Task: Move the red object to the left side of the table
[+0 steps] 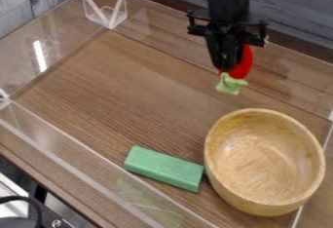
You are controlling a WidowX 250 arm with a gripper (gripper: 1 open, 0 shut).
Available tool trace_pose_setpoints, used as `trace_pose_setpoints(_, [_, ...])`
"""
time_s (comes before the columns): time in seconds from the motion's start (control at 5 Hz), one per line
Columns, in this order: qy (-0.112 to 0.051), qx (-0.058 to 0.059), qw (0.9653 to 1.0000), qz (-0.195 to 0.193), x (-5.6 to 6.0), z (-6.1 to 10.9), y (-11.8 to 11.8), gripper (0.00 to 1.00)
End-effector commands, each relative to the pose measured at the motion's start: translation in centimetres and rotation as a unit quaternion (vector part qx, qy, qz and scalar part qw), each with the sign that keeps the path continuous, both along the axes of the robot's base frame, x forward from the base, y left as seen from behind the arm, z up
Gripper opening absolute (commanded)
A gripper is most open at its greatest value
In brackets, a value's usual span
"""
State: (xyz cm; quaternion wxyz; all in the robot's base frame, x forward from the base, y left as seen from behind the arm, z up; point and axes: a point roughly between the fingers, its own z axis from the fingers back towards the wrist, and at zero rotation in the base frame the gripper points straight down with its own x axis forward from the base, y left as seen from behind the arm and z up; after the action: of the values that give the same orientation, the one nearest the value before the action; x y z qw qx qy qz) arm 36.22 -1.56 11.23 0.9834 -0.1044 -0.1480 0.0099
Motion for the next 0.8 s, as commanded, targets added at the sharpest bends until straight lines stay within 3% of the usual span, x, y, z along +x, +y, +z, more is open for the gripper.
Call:
trace_pose_setpoints(0.0, [-0.042,0.013,0.9990,-0.008,-0.2,2.2,1.8,0.00])
trace_pose_setpoints(0.4, [-0.051,0.042,0.9978,-0.006,-2.1,1.2,8.0,0.00])
trace_pose_setpoints(0.6, [-0.055,0.057,0.9968,0.008,-2.5,0.8,11.5,0.00])
